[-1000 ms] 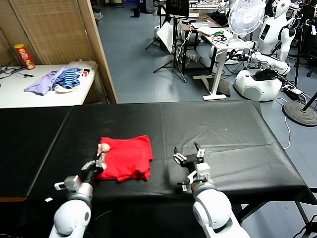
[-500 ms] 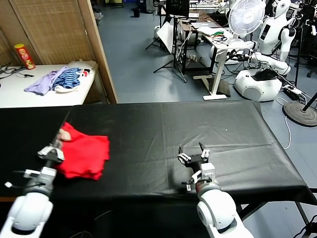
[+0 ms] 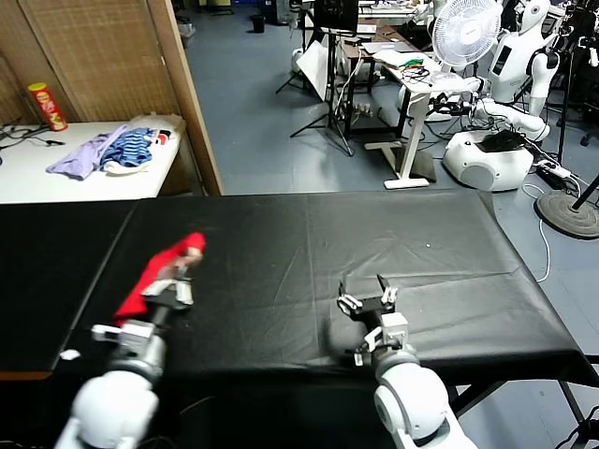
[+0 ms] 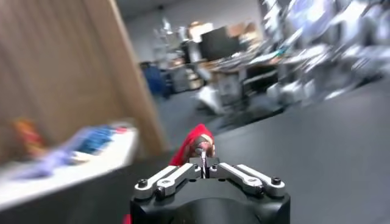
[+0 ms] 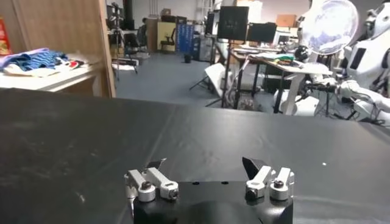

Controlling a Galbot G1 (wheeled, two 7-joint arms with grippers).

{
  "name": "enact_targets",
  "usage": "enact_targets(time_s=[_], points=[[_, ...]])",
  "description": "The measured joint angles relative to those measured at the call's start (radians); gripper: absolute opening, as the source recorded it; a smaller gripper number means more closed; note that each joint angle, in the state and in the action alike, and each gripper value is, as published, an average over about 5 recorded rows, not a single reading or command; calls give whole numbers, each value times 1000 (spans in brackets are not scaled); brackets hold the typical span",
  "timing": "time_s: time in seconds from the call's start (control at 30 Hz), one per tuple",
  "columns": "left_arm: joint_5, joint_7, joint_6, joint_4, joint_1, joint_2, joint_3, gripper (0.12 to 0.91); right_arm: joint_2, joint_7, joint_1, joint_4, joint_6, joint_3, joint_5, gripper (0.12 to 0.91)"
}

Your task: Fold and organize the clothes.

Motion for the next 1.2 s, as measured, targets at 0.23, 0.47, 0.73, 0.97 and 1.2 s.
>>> enact_targets(time_s=[0.23, 0.47, 0.73, 0.97, 1.2], points=[[37, 106, -89, 71, -6, -141, 139, 429, -22, -55, 22, -13, 6, -22, 108, 798], [-58, 165, -207, 40, 11, -163, 157, 753, -14, -51, 86, -66, -48, -74, 281, 798], [-68, 139, -247, -12, 47, -165, 110, 798, 44, -28, 204, -201, -73, -176, 428, 797], [-68, 127, -268, -40, 87, -169, 72, 798, 100, -28, 281, -337, -59, -223, 450, 636], [-76, 124, -281, -59, 129, -166, 20, 798, 108, -78, 327, -420, -26, -237, 391, 275]])
